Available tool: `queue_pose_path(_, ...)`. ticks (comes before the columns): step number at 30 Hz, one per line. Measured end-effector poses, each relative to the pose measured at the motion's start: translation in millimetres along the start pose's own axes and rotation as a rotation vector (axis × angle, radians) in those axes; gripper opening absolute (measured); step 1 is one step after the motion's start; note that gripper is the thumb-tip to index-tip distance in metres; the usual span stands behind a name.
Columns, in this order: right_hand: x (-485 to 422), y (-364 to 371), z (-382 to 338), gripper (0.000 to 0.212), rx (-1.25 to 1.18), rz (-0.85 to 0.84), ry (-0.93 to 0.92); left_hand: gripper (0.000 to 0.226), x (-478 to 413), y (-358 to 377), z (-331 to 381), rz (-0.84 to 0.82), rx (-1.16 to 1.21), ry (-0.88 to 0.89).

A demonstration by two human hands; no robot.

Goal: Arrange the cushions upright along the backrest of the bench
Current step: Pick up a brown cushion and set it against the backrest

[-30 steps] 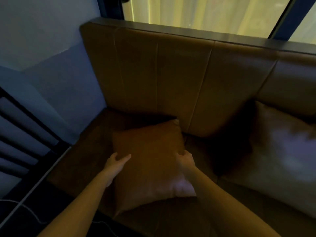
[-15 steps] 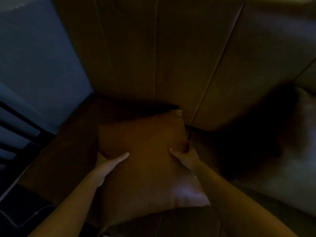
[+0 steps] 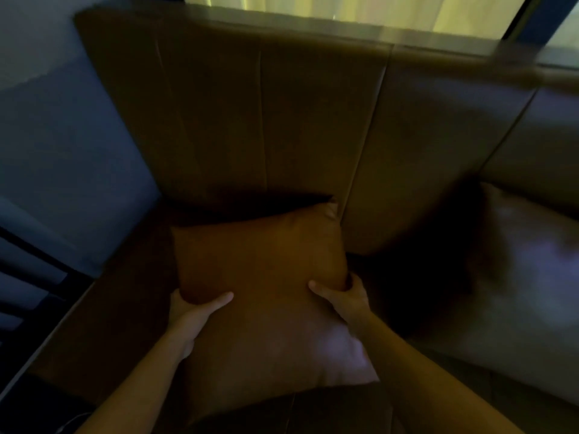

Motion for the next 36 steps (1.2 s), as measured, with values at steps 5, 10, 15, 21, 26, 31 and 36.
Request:
queue_pose_path(5, 26, -36, -39, 0.126, -0.15, 0.063, -0.124, 0.126, 10, 15, 63, -0.019, 0.027, 0.15)
queue_pose_path(10, 37, -69, -59, 0.125, -0.236, 0.151, -0.192, 0.128, 10, 47, 111, -0.077, -0.041, 0.247)
queue_pose_path(15, 23, -103, -66, 0.125, -0.261, 0.185, -0.184, 0.129, -4, 95, 137, -0.174, -0.1, 0.301)
queue_pose_path(21, 0, -131, -38, 0.122, -0.227, 0.223, -0.095, 0.133, -29, 143, 121, -0.241, -0.176, 0.25)
queue_pose_path(26, -14, -132, -27, 0.118, -0.167, 0.169, -0.017, 0.133, -44, 153, 114, -0.219, -0.212, 0.228)
queue_pose_path(31, -14, -130, -27, 0.118, -0.155, 0.177, 0.008, 0.128, -42, 150, 118, -0.166, -0.229, 0.263)
queue_pose_path(36, -17, -131, -34, 0.113, -0.098, 0.162, -0.079, 0.127, -42, 143, 110, -0.139, -0.235, 0.228)
Point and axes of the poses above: each hand's wrist, its own x-axis away from the middle knuckle, its own y-axis out of the palm, z = x × y, the point moved 7 cm from there along -x, towards the middle knuckle, and after that the axes turned 5 degrees about -x, right-handed, at the moved point
